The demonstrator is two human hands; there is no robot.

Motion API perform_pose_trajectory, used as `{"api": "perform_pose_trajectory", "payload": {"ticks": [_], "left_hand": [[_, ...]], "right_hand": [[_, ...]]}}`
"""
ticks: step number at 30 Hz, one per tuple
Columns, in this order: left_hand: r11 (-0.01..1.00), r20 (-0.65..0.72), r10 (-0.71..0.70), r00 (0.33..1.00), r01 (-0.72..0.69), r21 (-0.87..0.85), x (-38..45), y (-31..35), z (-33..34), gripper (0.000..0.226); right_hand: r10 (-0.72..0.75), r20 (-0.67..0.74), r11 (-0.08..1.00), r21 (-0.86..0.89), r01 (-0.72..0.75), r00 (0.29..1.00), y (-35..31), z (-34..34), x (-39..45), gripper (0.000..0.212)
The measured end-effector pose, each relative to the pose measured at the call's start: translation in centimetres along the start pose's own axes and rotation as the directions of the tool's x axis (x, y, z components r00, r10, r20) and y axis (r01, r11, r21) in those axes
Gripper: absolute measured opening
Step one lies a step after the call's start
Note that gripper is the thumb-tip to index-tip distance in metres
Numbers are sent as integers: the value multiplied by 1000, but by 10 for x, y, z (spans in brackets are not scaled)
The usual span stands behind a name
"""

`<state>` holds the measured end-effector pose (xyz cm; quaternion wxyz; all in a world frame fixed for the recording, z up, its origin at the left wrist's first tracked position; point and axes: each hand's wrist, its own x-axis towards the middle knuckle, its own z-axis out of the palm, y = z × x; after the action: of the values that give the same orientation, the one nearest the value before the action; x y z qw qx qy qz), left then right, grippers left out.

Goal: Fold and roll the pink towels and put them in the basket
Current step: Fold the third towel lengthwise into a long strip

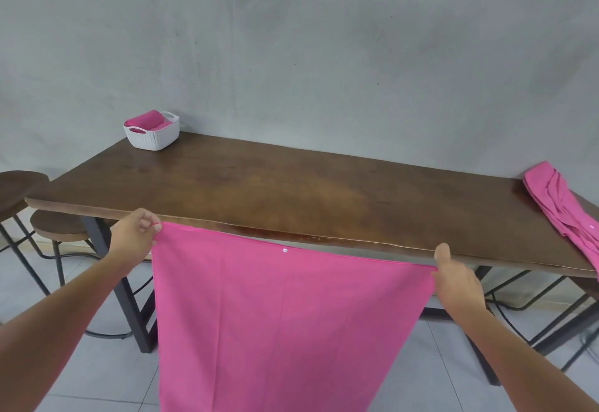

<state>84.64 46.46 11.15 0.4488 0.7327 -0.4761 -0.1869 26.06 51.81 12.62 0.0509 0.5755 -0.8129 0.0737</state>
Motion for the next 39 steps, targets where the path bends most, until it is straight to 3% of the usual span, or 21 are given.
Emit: {"api": "perform_pose_trajectory", "payload": {"ticks": [4, 6, 9, 13, 18, 21, 25, 32, 39], "left_hand": [[1000, 25, -15, 1000, 15, 6, 23, -8, 2, 10], [999, 29, -9, 1000, 8, 42, 38, -14, 4, 6], [997, 25, -2, 1000, 1, 77, 63, -23, 7, 5], [1000, 76, -9, 997, 8, 2, 97, -41, 12, 17], [997, 167, 32, 985, -19, -80, 129, -59, 18, 16], [986, 190, 34, 981, -2, -168, 139, -60, 24, 12], [964, 221, 12, 975, 47, -260, 158, -66, 37, 11], [962, 73, -116, 991, 130, -241, 178, -44, 75, 10], [918, -63, -298, 953, 267, -294, 203, -20, 123, 11]], "right_hand": [[-19, 11, 999, -27, 19, 1000, -13, 12, 14, 11], [-8, -8, 1000, 10, 8, 1000, -23, 19, 19, 17], [60, -16, 988, 143, -57, 998, -42, 26, 26, 15], [158, 49, 932, 323, -166, 986, -64, 29, 41, 16], [306, 63, 799, 526, -293, 950, -88, 42, 47, 19], [441, 108, 618, 683, -389, 891, -99, 53, 52, 18], [525, 105, 436, 819, -373, 845, -117, 56, 62, 9], [642, 15, 445, 807, -389, 766, -142, 59, 112, 14], [668, 84, 300, 879, -371, 739, -158, 74, 178, 16]]}}
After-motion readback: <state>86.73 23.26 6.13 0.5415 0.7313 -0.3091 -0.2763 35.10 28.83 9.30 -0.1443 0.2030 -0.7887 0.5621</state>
